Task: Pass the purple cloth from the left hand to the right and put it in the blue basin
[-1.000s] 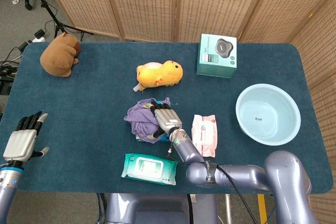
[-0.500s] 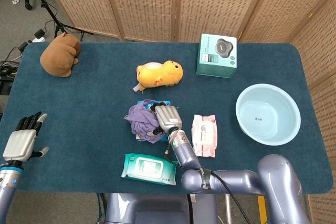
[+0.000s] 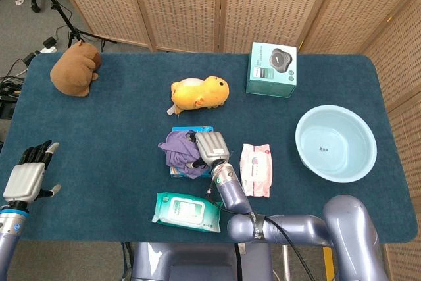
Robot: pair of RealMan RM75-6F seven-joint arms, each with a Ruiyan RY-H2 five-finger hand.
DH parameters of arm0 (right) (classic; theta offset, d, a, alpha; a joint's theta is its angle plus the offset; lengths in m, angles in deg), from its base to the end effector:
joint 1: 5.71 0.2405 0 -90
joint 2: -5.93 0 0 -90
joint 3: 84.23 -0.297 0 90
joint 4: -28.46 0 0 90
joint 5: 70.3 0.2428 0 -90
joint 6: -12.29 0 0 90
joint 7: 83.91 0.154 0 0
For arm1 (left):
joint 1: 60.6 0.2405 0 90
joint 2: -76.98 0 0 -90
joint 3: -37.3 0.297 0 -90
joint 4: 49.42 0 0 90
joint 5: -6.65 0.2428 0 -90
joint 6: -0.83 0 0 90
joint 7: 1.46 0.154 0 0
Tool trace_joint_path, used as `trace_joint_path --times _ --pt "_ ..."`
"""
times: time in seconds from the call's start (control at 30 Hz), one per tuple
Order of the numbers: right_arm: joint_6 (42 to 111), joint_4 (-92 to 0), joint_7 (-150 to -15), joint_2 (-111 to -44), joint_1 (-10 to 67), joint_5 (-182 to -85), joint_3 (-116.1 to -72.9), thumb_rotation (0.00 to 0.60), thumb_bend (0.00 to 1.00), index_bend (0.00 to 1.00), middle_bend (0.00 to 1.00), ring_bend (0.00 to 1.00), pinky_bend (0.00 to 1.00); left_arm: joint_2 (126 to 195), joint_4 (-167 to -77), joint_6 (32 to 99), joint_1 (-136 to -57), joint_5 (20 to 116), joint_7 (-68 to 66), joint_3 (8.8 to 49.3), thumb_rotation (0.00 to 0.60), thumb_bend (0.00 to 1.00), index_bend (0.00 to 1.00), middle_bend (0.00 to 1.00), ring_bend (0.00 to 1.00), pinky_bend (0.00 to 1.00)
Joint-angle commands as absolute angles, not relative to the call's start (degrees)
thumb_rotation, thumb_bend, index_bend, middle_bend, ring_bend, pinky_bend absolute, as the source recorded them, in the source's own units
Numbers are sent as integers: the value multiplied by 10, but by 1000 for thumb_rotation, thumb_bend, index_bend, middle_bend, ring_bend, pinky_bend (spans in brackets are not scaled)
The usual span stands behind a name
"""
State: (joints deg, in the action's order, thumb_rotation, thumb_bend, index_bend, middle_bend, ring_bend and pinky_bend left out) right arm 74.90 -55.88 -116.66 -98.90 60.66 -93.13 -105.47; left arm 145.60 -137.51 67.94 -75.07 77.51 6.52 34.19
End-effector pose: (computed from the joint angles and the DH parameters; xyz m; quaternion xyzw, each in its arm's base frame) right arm -0.0042 -0.4038 -0.1270 0.6695 -0.5209 0.3737 0.3752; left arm -0.3848 0.2544 0.0963 -0.6282 -0.4495 -0.2695 0.5751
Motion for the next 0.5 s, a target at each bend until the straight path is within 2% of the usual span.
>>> trace_joint_path --times 0.03,0.17,0.5 --pt "763 -571 -1170 -983 601 -938 -1060 600 260 667 493 473 647 1456 -1376 680 -750 776 65 342 600 212 0 0 0 0" --pt "801 -613 -1187 -961 592 -951 -1069 600 303 675 496 479 647 1456 -1377 681 -750 778 65 343 600 212 0 0 0 0" --pt "869 -714 -1222 -900 570 -973 -1086 600 306 675 495 479 647 1455 -1380 689 -748 780 65 342 600 212 0 0 0 0"
